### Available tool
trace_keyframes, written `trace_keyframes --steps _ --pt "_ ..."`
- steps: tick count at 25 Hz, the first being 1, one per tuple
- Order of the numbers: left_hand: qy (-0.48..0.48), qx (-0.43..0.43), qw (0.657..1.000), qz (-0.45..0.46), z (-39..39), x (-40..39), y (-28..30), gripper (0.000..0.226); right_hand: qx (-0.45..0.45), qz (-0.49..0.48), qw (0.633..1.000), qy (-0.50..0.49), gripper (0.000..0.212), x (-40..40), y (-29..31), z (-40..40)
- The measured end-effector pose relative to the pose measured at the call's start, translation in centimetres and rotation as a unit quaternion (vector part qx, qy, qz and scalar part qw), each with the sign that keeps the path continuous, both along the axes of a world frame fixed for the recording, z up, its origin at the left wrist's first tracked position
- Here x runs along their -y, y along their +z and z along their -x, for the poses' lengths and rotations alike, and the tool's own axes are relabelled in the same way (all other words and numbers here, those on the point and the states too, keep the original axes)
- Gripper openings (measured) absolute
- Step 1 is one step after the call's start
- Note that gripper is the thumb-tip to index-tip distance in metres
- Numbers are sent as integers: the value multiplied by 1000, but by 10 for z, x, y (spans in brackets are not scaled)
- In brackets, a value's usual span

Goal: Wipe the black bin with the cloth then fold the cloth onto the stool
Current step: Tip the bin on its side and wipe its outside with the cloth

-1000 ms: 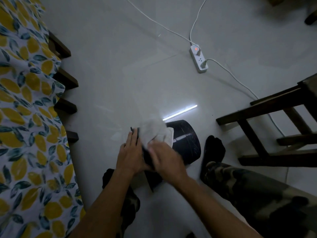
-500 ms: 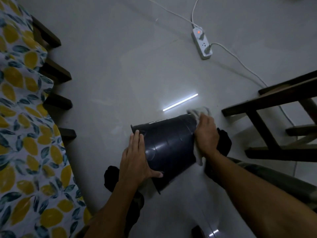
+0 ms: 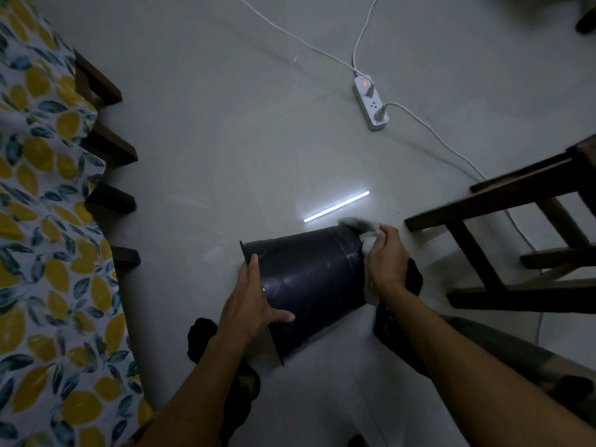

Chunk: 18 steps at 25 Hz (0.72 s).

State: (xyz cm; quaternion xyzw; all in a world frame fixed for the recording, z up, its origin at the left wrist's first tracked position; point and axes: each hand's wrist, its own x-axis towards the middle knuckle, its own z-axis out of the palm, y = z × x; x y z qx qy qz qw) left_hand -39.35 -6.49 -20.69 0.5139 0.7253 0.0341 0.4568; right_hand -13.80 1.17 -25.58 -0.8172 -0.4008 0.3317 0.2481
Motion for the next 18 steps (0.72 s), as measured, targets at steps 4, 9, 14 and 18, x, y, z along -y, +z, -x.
trace_keyframes --steps 4,9,14,18 --pt "-34 -65 997 2 7 -13 -5 152 29 -91 993 67 27 18 24 34" --pt "-78 -127 989 2 4 2 -9 153 113 -104 934 322 41 88 -15 62" --pt "-62 -127 990 -24 -11 25 -10 149 83 -18 988 127 43 40 -28 40" --pt "-34 -122 992 -8 -19 37 -15 154 40 -74 943 323 56 131 -1 77"
